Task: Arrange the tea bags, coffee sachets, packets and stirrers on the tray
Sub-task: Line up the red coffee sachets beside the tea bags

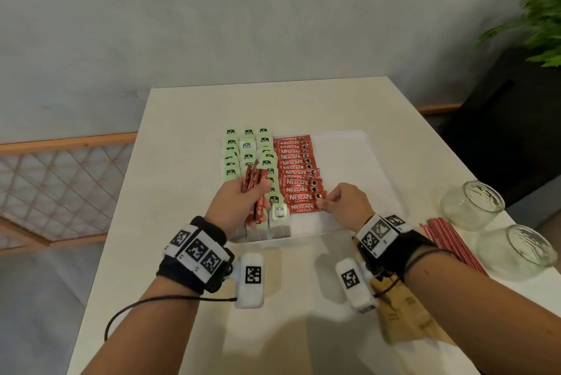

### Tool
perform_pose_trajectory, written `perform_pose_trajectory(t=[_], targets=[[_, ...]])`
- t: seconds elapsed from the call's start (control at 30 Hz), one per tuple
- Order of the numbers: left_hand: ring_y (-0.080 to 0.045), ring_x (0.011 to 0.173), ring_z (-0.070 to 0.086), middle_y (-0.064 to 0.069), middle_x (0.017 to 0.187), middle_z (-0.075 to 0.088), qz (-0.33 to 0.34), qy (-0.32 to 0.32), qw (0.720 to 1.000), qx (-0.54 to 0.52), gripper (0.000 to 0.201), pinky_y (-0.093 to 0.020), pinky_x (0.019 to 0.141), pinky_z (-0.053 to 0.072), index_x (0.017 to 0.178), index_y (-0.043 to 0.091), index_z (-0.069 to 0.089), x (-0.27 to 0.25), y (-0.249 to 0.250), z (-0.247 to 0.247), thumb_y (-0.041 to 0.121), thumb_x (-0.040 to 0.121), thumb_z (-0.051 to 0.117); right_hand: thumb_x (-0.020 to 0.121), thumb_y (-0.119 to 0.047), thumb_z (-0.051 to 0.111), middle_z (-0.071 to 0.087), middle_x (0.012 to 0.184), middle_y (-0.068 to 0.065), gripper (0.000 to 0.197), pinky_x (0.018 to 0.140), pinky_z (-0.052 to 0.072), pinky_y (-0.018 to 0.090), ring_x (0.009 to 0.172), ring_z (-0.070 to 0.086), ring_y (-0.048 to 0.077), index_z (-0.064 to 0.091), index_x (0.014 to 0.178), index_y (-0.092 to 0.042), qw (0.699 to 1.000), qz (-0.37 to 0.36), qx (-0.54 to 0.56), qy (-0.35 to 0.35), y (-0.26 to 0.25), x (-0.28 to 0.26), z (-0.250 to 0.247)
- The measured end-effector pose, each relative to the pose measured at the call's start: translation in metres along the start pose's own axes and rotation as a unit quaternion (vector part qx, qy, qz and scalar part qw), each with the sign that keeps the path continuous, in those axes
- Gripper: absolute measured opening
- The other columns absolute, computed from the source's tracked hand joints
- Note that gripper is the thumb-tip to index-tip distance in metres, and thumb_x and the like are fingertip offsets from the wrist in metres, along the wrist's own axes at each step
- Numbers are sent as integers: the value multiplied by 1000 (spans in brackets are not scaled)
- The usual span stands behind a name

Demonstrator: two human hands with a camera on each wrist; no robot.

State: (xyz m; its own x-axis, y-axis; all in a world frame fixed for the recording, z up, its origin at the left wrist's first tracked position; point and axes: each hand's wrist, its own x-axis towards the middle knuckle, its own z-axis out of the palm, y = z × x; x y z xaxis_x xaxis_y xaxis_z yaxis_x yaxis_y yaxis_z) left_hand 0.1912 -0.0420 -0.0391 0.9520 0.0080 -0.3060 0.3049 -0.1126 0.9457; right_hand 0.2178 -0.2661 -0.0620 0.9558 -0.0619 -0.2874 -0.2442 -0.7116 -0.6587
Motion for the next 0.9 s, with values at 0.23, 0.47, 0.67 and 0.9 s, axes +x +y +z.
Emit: perform_pose_trajectory(t=[0.23, 0.47, 0.67, 0.9], targets=[[-15, 63, 65, -8, 84, 69, -45, -76, 996, -27, 10, -23, 47, 51, 99, 8, 64, -10, 7, 7, 12, 90, 66, 84, -40, 73, 60, 71, 9, 40, 69, 56, 44, 60, 57, 22, 51, 71, -9, 998, -6, 56, 8, 4, -1, -5], [-17, 66, 70, -9, 87, 75, -26, -146, 987, 54, 20, -23, 49, 54, 103, 3, 66, -29, 9, 31, 14, 87, 72, 92, -42, 62, 62, 73, 5, 28, 55, 48, 26, 53, 52, 14, 68, 94, -15, 957, -59, 276, -70, 0, -42, -16], [-14, 48, 60, -8, 89, 74, 67, -149, 963, 215, 20, -16, 36, 35, 108, 13, 65, -44, 10, 60, 24, 91, 67, 98, -38, 52, 61, 60, 12, 42, 48, 46, 23, 39, 41, 15, 66, 101, 1, 918, -32, 370, -140, 0, -68, -23], [-14, 62, 65, 0, 86, 73, 75, -141, 969, 188, 23, -24, 44, 44, 110, 15, 64, -57, 16, 75, 33, 98, 57, 96, -30, 57, 61, 66, 11, 29, 68, 59, 32, 51, 55, 20, 62, 96, -1, 858, -6, 487, -164, 9, -84, -44]])
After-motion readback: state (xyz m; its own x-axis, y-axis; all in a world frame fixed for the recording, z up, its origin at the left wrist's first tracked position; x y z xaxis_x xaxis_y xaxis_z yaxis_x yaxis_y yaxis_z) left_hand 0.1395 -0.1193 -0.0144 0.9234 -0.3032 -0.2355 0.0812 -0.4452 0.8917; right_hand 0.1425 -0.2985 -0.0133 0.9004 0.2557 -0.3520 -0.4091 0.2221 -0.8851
